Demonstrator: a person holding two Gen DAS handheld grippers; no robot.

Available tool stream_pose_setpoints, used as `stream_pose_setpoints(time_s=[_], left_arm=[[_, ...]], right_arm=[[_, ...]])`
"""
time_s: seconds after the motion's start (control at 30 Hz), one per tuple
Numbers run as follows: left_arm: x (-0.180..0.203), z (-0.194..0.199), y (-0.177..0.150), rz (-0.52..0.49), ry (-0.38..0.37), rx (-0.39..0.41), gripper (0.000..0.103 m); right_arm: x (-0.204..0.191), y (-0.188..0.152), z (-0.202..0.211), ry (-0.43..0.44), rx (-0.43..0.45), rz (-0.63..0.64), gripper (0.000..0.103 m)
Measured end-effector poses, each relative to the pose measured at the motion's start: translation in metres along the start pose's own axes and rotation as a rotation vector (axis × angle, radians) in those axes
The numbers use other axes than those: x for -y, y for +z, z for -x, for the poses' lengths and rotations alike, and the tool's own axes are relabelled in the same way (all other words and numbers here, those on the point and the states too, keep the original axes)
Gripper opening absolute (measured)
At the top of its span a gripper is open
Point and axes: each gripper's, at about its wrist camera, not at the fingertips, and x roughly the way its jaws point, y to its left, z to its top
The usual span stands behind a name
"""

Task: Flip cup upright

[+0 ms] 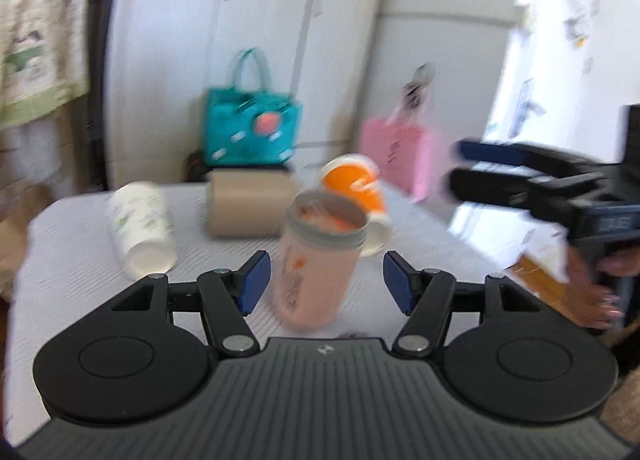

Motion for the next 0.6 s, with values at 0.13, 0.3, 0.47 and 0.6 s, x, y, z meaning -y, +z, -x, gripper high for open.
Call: stream_pose_setpoints(time_s=[0.13,0.3,0.47,0.6], left_arm=[[0.006,0.015,-0.003,0.023,0.038,-0.027,0.062],[0.018,0.036,-0.010,0.026,0.090,-0.032,0.063],[0.035,0.057,-0.016,-0.003,0.151,-0.022,0.066],[0.045,0.065,-0.022,-0.033,0.200,-0.011,0.067]], right_arm=[[-0.009,0.001,0.023,-0.047,0.037,0.001,0.092],[-0.019,-0.003,0.045,-0.096,0.055,0.014,0.092],[-0.026,-0.014,0.060,-0.145,0.030,-0.011,0.092],[-0.028,-0.027,0.068,-0.185,0.012,-0.045,0.093]])
